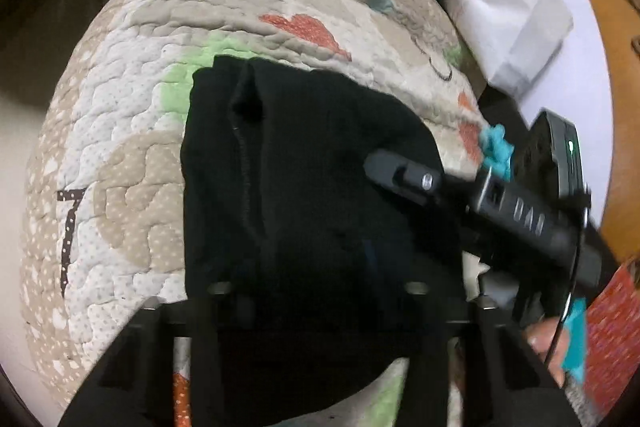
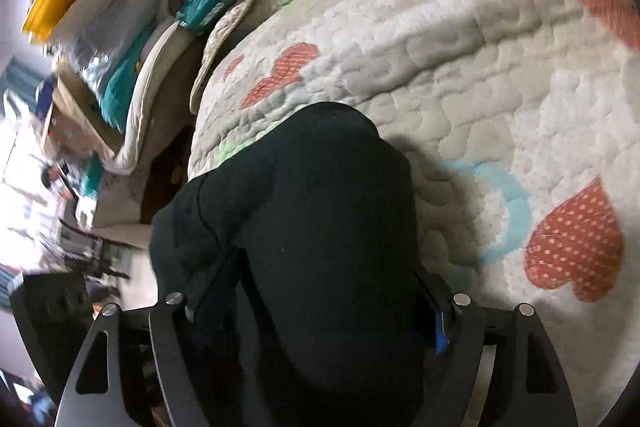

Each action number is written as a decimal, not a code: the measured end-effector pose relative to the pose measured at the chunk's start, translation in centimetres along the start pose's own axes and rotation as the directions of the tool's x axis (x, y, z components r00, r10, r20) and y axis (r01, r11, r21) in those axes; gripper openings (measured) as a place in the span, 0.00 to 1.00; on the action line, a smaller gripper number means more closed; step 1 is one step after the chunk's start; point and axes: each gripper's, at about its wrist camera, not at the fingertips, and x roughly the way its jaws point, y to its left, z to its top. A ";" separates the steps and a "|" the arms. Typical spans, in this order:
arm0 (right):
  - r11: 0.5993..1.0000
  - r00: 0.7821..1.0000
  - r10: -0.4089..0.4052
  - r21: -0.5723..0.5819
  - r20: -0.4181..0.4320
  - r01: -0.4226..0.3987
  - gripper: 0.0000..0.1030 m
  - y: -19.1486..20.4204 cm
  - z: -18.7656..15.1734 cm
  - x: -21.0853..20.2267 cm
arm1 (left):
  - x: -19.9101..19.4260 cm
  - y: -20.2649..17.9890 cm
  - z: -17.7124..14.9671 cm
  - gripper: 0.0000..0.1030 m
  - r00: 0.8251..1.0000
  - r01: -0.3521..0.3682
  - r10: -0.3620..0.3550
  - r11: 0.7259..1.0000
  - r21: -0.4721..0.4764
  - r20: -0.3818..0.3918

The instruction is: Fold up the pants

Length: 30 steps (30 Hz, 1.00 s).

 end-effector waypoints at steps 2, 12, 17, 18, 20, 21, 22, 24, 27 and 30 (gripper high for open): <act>1.000 0.999 0.028 0.004 -0.019 -0.028 0.67 0.0 0.1 -0.3 | -0.3 0.6 0.1 0.25 0.999 0.035 -0.036 0.999 -0.027 -0.004; 0.981 1.000 0.000 -0.194 0.025 0.004 0.40 7.4 2.2 -3.6 | -4.6 -0.5 3.3 0.23 0.990 0.127 -0.124 0.991 -0.050 0.068; 0.970 0.998 -0.031 -0.238 0.056 0.044 0.40 9.0 4.6 -3.6 | -5.7 0.0 6.4 0.23 0.989 0.107 -0.100 0.993 -0.055 0.107; 0.969 0.998 -0.036 -0.241 0.056 0.049 0.40 9.1 4.8 -3.4 | -5.7 0.2 6.9 0.23 0.989 0.102 -0.095 0.993 -0.060 0.109; 0.968 0.998 -0.050 -0.243 0.043 0.059 0.40 9.0 5.1 -2.6 | -5.3 0.9 7.2 0.23 0.990 0.108 -0.099 0.991 -0.079 0.104; 0.968 0.998 -0.057 -0.245 0.035 0.064 0.44 8.9 5.0 -2.2 | -5.0 1.2 7.2 0.23 0.990 0.109 -0.100 0.990 -0.088 0.100; 0.963 0.996 -0.086 -0.254 0.029 0.090 0.49 8.6 4.8 -1.6 | -4.5 1.7 6.9 0.23 0.991 0.102 -0.092 0.990 -0.100 0.094; 0.955 0.991 -0.126 -0.266 0.031 0.130 0.65 7.8 4.2 -1.2 | -3.3 2.7 6.2 0.23 0.995 0.075 -0.067 0.989 -0.124 0.069; 0.952 0.988 -0.148 -0.265 0.047 0.155 0.77 6.4 3.8 -1.0 | -1.5 5.2 4.6 0.23 0.997 0.070 -0.064 0.976 -0.204 0.036; 0.956 0.989 -0.143 -0.252 0.043 0.149 0.78 5.3 4.1 -1.2 | -1.3 6.6 3.6 0.32 0.989 0.150 -0.140 0.951 -0.269 0.056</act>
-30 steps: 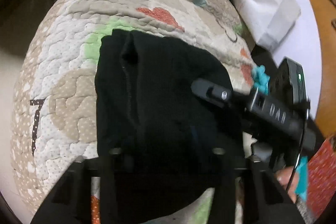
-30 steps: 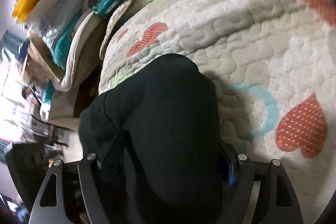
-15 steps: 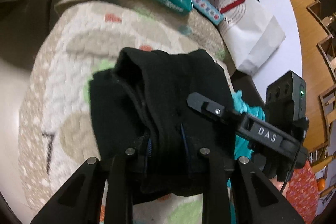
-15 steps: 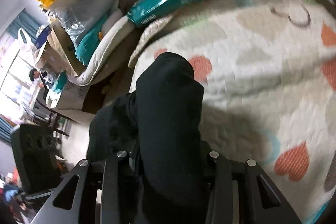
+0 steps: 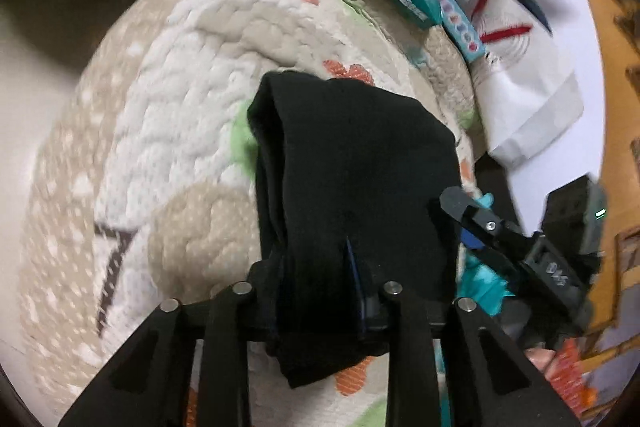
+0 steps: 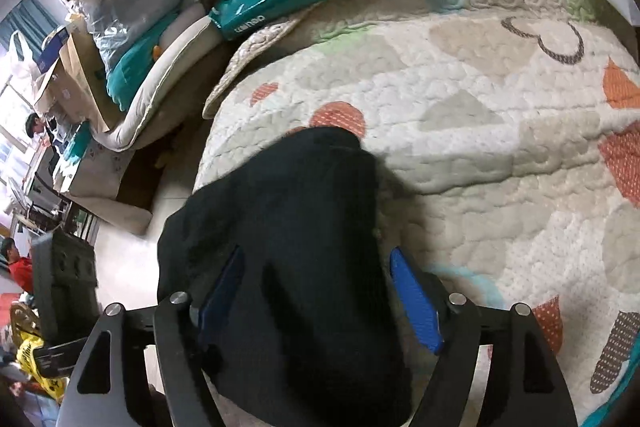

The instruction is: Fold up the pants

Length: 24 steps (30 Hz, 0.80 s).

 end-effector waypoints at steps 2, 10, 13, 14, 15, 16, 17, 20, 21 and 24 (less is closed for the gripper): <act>1.000 1.000 -0.003 0.013 0.000 0.003 0.79 -0.7 0.3 0.2 | -0.1 0.3 -0.2 0.57 0.998 0.059 -0.059 0.998 -0.020 0.000; 0.988 0.992 0.116 0.109 -0.056 -0.110 0.79 -2.4 0.1 3.3 | 2.4 -2.1 -0.1 0.93 0.996 0.081 -0.080 0.996 0.021 -0.044; 0.979 0.985 0.152 0.148 -0.081 -0.139 0.69 -2.6 -0.2 4.6 | 2.9 -3.0 0.2 0.60 0.998 0.038 -0.035 0.998 0.052 -0.057; 0.981 0.987 0.142 0.145 -0.080 -0.130 0.65 -2.4 -0.2 4.4 | 2.9 -3.1 0.3 0.30 0.997 0.030 -0.026 0.997 0.065 -0.070; 0.984 0.988 0.135 0.131 -0.079 -0.124 0.59 -2.1 -0.2 4.2 | 3.0 -3.0 0.3 0.18 0.995 0.044 -0.038 0.997 0.067 -0.092; 0.987 0.988 0.133 0.103 -0.080 -0.125 0.53 -1.8 -0.3 3.8 | 2.9 -2.8 0.3 0.17 0.993 0.061 -0.055 0.996 0.057 -0.106; 0.988 0.987 0.137 0.087 -0.079 -0.130 0.51 -1.5 -0.3 3.4 | 2.6 -2.7 0.3 0.17 0.993 0.064 -0.058 0.997 0.053 -0.101; 0.986 0.987 0.154 0.073 -0.052 -0.150 0.44 -0.7 0.3 1.8 | 1.6 -3.8 0.6 0.17 0.993 0.080 -0.072 0.993 0.087 -0.093; 0.986 0.987 0.156 0.068 -0.039 -0.153 0.44 -0.4 0.6 1.3 | 1.3 -4.3 0.9 0.17 0.994 0.078 -0.069 0.992 0.098 -0.088; 0.988 0.989 0.148 0.047 -0.014 -0.147 0.44 0.7 1.8 0.6 | 0.9 -5.8 2.4 0.17 0.997 0.046 -0.038 0.990 0.133 -0.068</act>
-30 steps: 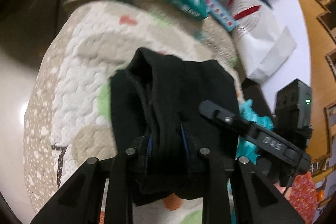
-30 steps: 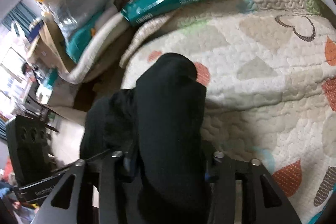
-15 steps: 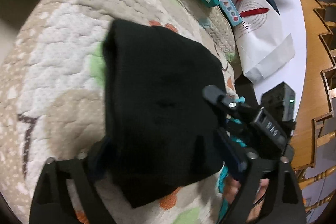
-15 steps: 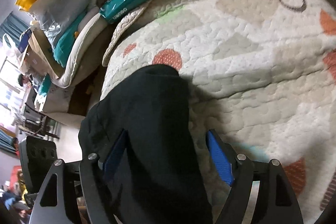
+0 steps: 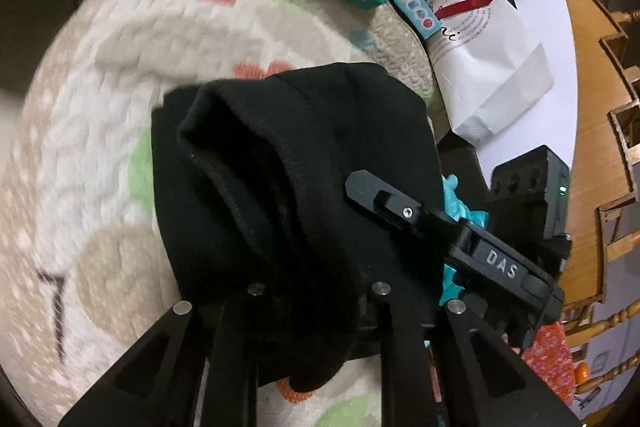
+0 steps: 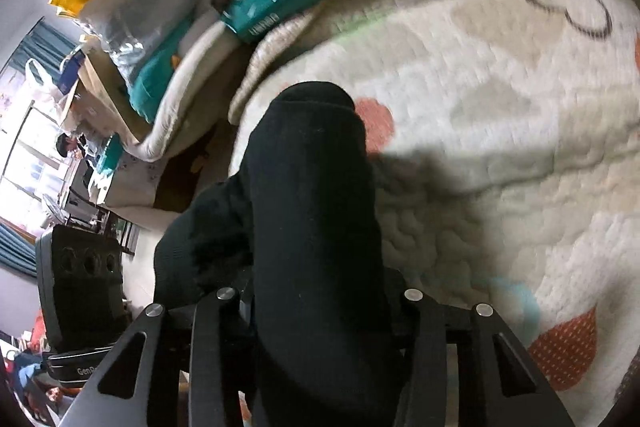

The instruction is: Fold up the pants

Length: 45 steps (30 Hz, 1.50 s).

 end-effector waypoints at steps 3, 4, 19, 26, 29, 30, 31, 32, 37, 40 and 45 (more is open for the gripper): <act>1.000 1.000 -0.030 -0.002 0.002 0.030 0.44 0.3 0.7 0.7 | -0.1 -0.2 1.6 0.17 0.999 -0.054 0.054 0.998 0.031 0.004; 0.999 0.999 -0.041 0.003 -0.001 0.041 0.46 0.0 0.8 1.1 | 0.2 0.0 2.0 0.19 0.998 -0.070 0.070 0.997 0.029 -0.002; 0.983 0.996 -0.082 0.165 0.036 0.075 0.77 -4.9 -4.1 0.7 | 1.2 3.0 -2.8 0.45 0.993 -0.096 0.103 0.989 -0.116 0.059; 0.914 0.992 0.116 0.387 0.041 -0.123 0.66 -7.2 -6.0 0.2 | 1.1 2.4 -4.7 0.44 0.990 -0.112 0.120 0.987 -0.113 0.067; 0.824 0.968 0.237 0.510 0.083 -0.246 0.62 -7.6 -7.0 0.3 | 0.4 2.8 -3.9 0.44 0.995 -0.091 0.098 0.984 -0.151 0.037; 0.811 0.963 0.256 0.523 0.085 -0.262 0.62 -7.4 -7.3 0.4 | 0.0 2.9 -3.6 0.44 0.994 -0.094 0.101 0.983 -0.157 0.037; 0.805 0.959 0.271 0.526 0.084 -0.274 0.62 -7.0 -7.8 0.6 | -0.4 3.0 -3.3 0.44 0.993 -0.102 0.109 0.983 -0.155 0.039; 0.807 0.960 0.269 0.523 0.084 -0.272 0.62 -6.8 -8.1 0.7 | -0.7 3.1 -3.1 0.44 0.992 -0.117 0.124 0.982 -0.150 0.038; 0.871 0.988 0.146 0.467 0.052 -0.153 0.71 -6.9 -8.3 0.5 | -1.3 5.1 -3.6 0.46 0.995 -0.098 0.097 0.978 -0.184 -0.014; 0.905 0.997 0.010 0.423 0.074 -0.040 0.76 -6.0 -7.5 -2.0 | -2.4 5.3 -3.9 0.47 0.997 -0.073 0.071 0.979 -0.189 -0.014; 0.963 0.971 -0.071 0.268 0.228 0.008 0.70 -2.9 -4.4 -6.3 | -5.6 4.5 -3.0 0.47 0.989 -0.060 0.081 0.984 -0.166 0.121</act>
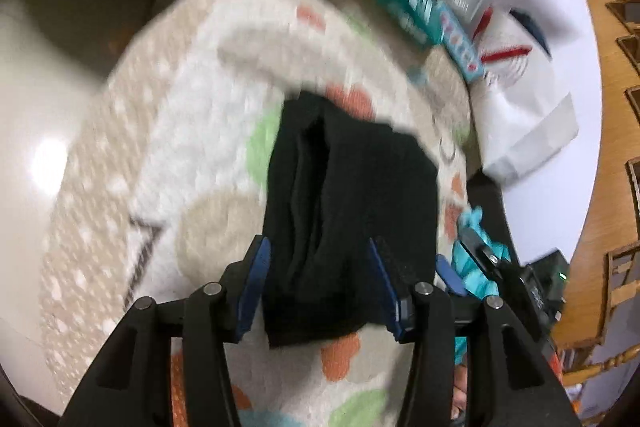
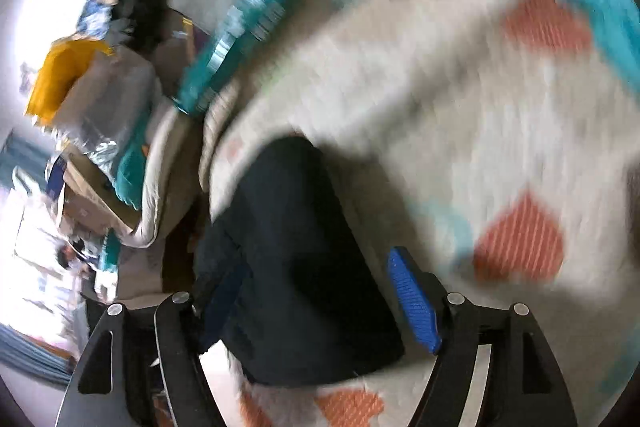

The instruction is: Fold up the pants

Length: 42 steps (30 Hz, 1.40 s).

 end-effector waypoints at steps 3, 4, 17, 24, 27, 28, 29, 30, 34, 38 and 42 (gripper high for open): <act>0.995 0.995 0.084 -0.042 -0.061 -0.086 0.58 2.5 1.6 1.8 | 0.8 -0.9 1.5 0.48 0.999 0.035 -0.035 0.999 -0.021 0.009; 0.994 0.992 0.082 -0.063 -0.094 -0.088 0.58 3.0 2.1 3.0 | 1.6 -1.1 2.0 0.49 1.000 0.023 -0.023 0.999 -0.026 0.004; 0.995 0.999 -0.006 0.095 -0.038 0.010 0.70 -2.5 3.7 1.4 | 5.4 1.4 3.8 0.55 0.995 -0.091 0.084 0.988 -0.122 -0.056; 0.988 0.989 -0.138 -0.071 -0.051 0.134 0.74 -2.2 -0.8 -4.6 | -1.5 1.2 1.5 0.58 0.977 -0.198 0.200 0.979 -0.036 0.071; 0.978 0.984 -0.164 -0.144 -0.067 0.153 0.74 -1.4 -4.0 -5.9 | -5.2 1.0 -1.1 0.63 0.957 -0.247 0.247 0.969 -0.020 0.155; 0.977 0.985 -0.154 -0.159 -0.077 0.141 0.75 -1.1 -5.3 -6.1 | -6.2 1.0 -2.0 0.63 0.949 -0.262 0.261 0.965 -0.017 0.176; 0.977 0.986 -0.146 -0.169 -0.084 0.130 0.75 -1.0 -6.3 -6.4 | -7.2 0.8 -3.1 0.63 0.940 -0.282 0.278 0.959 -0.012 0.199; 0.976 0.986 -0.138 -0.181 -0.091 0.120 0.75 -0.7 -7.3 -6.4 | -7.9 0.5 -4.1 0.63 0.928 -0.304 0.297 0.953 -0.005 0.224; 0.957 0.983 -0.153 -0.261 -0.096 0.124 0.75 0.5 -11.2 -6.5 | -10.4 -1.5 -8.5 0.68 0.854 -0.429 0.387 0.902 0.051 0.349; 0.908 0.976 -0.212 -0.377 -0.043 0.181 0.75 1.6 -14.0 -7.2 | -12.6 -3.8 -13.3 0.83 0.735 -0.538 0.435 0.841 0.059 0.520; 0.883 0.975 -0.221 -0.423 0.011 0.204 0.76 2.2 -15.4 -8.7 | -15.0 -6.3 -16.8 0.98 0.629 -0.588 0.408 0.806 0.062 0.662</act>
